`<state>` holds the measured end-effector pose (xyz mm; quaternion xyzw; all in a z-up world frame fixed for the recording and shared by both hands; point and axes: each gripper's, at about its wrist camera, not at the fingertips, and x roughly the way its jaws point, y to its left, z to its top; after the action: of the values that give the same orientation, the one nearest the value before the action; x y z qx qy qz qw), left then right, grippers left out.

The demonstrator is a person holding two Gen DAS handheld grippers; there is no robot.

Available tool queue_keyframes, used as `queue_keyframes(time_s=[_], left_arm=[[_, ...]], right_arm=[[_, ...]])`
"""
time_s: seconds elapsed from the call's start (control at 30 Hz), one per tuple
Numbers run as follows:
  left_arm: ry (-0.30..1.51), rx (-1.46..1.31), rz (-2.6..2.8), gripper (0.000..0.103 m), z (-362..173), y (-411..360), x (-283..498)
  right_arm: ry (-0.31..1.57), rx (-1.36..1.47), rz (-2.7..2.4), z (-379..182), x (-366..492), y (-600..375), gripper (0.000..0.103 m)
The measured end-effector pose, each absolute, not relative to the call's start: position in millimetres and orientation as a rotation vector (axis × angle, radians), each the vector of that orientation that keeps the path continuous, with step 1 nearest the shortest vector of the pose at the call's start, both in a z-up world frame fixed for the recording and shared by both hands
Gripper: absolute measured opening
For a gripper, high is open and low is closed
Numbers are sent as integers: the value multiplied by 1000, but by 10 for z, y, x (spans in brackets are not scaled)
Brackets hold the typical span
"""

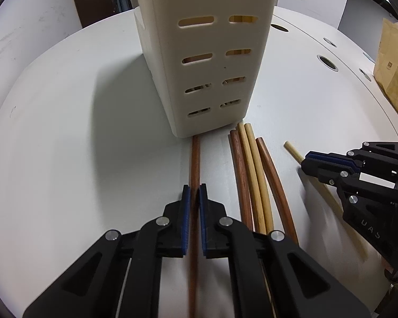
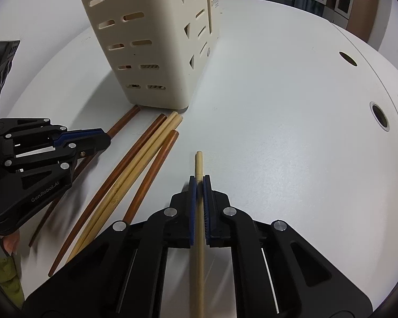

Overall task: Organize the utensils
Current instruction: 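Close the left tool on a dark brown chopstick while the right tool grasps a light one, then lift both held chopsticks upright and carry them above the holder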

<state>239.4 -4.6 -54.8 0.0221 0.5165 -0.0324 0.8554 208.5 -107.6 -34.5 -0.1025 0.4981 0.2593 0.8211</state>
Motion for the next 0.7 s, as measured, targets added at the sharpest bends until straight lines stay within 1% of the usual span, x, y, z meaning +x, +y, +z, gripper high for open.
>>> queue_keyframes(time_s=[0.27, 0.7], left_arm=[[1009, 1, -57, 6, -334, 32, 2247], [822, -29, -51, 6, 164, 66, 1900]], right_arm=[[996, -173, 570, -187, 2031, -1130, 4], [842, -101, 614, 329, 1910, -1244, 4]])
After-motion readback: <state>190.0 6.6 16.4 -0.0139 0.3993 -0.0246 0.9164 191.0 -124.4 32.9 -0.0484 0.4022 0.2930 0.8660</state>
